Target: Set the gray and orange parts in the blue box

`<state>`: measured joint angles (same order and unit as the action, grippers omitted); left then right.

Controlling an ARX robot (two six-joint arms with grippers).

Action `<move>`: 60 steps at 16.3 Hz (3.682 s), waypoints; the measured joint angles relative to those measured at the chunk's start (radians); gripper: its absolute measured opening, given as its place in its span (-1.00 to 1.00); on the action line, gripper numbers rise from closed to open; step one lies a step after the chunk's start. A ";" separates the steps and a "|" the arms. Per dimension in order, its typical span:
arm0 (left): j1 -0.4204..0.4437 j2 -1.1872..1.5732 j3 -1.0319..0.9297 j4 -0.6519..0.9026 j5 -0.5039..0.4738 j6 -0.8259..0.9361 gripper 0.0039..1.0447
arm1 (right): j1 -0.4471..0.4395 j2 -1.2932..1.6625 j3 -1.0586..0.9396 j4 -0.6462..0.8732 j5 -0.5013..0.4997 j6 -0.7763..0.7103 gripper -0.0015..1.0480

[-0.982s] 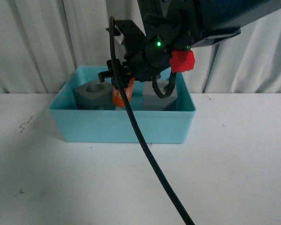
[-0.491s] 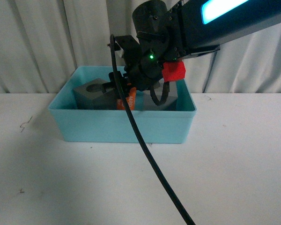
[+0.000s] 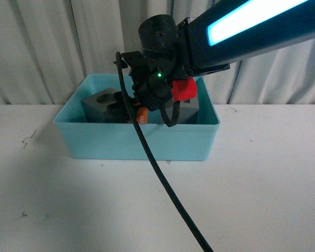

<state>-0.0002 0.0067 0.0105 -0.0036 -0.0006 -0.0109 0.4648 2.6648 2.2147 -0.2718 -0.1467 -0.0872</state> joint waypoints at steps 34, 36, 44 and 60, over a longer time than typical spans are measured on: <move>0.001 0.000 0.000 -0.001 0.000 0.000 0.88 | -0.460 -2.039 -2.164 0.836 0.147 0.093 -0.96; 0.001 0.000 0.000 0.000 0.000 0.000 0.88 | -0.460 -2.072 -2.203 0.834 0.148 0.092 -0.97; 0.001 0.000 0.000 0.000 0.000 0.000 0.88 | -0.460 -2.327 -2.203 0.615 0.148 0.093 -0.97; 0.001 0.000 0.000 0.000 0.000 0.000 0.88 | -0.460 -2.662 -2.202 0.269 0.147 0.090 -0.76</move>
<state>0.0006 0.0067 0.0105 -0.0036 -0.0006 -0.0109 0.0051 0.0029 0.0124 -0.0032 0.0002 0.0029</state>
